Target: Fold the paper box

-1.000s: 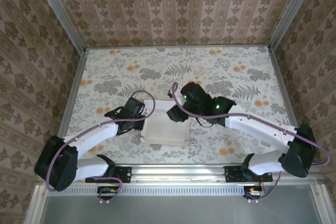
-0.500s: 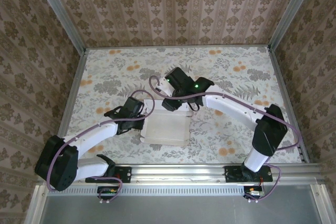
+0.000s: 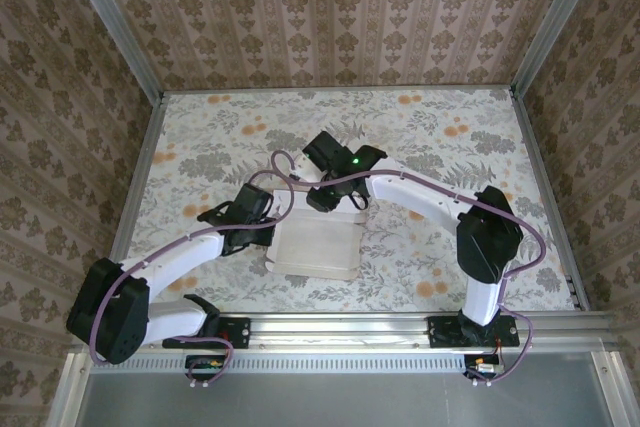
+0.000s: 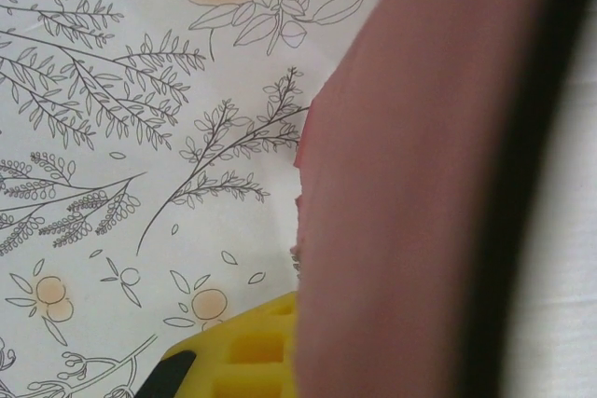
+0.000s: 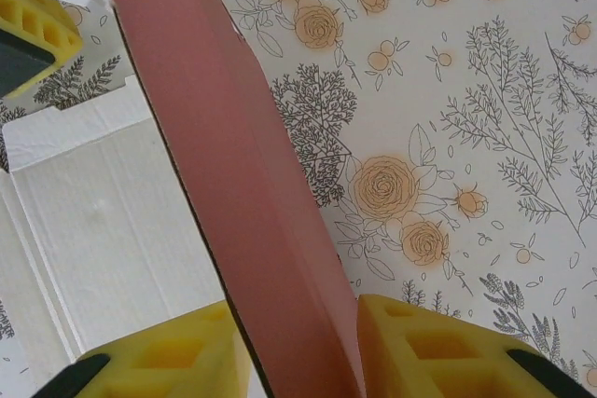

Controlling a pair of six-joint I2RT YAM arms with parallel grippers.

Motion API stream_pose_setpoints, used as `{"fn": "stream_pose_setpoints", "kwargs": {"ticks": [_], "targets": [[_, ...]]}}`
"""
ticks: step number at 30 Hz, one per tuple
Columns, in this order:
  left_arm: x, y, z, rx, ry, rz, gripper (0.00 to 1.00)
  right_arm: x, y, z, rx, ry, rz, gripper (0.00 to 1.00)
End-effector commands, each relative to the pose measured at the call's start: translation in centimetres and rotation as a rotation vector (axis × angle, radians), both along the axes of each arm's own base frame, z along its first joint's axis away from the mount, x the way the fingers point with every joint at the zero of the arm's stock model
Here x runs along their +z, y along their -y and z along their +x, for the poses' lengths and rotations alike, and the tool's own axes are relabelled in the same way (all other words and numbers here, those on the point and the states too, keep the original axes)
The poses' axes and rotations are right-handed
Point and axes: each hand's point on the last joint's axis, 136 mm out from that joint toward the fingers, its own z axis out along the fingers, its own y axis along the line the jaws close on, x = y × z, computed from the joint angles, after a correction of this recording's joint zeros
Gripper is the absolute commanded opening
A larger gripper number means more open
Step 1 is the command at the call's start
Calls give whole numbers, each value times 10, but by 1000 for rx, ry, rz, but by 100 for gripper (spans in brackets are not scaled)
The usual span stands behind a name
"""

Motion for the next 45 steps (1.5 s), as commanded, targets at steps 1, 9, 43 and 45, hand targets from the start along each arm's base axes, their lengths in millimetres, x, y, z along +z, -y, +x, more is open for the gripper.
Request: {"fn": "stream_pose_setpoints", "kwargs": {"ticks": [1, 9, 43, 45], "targets": [[10, 4, 9, -20, 24, -4, 1, -9, 3, -8, -1, -24, -2, 34], [19, 10, 19, -33, 45, -19, 1, -6, 15, -11, -25, 2, -24, 25], [125, 56, 77, -225, 243, -624, 23, -8, 66, -25, -206, 3, -110, 10], [131, 58, 84, -231, 254, -647, 26, -12, 67, -24, -212, -2, -123, 10]]}}
